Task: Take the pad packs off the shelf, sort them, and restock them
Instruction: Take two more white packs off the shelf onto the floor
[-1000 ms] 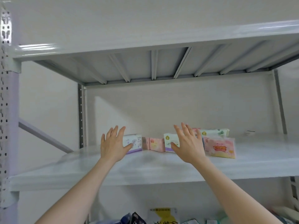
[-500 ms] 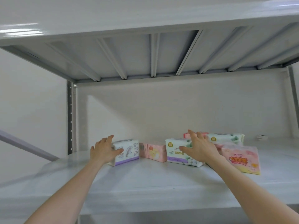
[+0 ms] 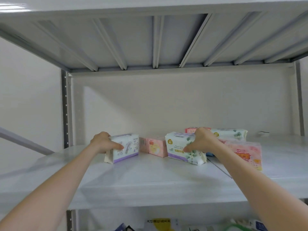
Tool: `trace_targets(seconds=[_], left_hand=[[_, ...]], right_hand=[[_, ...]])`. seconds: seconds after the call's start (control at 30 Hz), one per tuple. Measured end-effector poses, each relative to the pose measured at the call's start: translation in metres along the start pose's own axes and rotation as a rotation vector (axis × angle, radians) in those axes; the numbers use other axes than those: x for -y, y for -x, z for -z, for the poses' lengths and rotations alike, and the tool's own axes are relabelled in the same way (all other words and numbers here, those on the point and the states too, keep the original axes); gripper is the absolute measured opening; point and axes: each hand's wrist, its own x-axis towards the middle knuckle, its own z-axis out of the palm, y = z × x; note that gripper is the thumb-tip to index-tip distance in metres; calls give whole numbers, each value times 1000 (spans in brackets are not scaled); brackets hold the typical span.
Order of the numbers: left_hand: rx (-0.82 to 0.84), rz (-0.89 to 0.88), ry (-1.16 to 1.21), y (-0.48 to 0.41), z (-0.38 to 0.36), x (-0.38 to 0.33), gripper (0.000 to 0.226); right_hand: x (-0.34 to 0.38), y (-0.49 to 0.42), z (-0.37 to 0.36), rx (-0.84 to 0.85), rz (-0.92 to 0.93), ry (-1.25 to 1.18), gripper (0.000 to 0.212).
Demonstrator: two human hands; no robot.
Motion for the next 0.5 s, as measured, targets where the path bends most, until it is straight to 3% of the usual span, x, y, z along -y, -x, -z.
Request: trace_targets(seconds=[0.1,0.23,0.37,0.5], left_hand=[[9,1,122,16,9,2,53],[-98,-33,253,38,8,12,52],[-192,-39,511,61,-1,16,55],[-189,-86,670,86,-6,8,60]], right_hand=[[6,10,0,-32,-20,-27,47],[8,25,-4,-145,-11,-81,40],[5,47,-10,-269,16,-329,45],[7,80,-12,-345,53,-597,31]])
